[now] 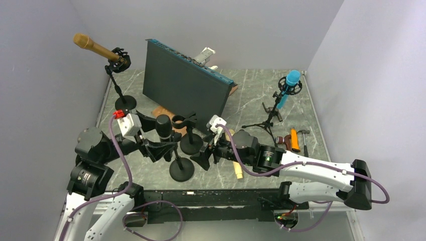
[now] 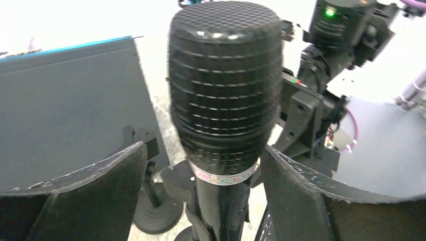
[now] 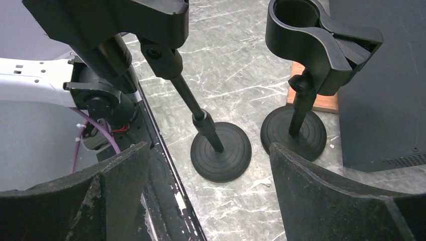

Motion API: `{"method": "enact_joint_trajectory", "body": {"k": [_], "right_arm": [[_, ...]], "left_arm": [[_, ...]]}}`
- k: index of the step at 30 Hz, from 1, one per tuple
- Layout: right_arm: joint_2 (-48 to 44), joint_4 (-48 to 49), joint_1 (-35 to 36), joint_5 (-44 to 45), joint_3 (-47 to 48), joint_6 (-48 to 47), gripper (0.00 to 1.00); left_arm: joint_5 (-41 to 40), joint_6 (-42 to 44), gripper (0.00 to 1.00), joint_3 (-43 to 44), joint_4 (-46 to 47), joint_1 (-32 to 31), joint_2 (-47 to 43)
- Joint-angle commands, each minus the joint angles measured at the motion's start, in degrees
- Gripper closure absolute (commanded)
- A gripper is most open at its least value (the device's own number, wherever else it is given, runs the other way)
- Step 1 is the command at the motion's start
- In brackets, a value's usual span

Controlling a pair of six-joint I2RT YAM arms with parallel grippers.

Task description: Remove the microphone from the stand

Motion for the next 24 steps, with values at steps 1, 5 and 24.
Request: {"method": "enact_joint_trajectory", "body": {"k": [1, 5, 24], "right_arm": [[0.2, 2.4, -0.2, -1.1, 2.4, -0.4, 0.09], [-0.1, 3.7, -0.3, 0.0, 1.1, 0.3, 0.08], [5.4, 4.3, -10.3, -26.9, 7.9, -3.5, 0.05]], "left_arm": [[-13.6, -0.5, 0.13, 3.1, -5.1, -0.2, -1.9], [-16.4, -3.2, 0.11, 3.7, -5.9, -0.2, -2.4], [9.5, 0.3, 0.65, 2.5, -2.7, -0.2, 4.5]]}}
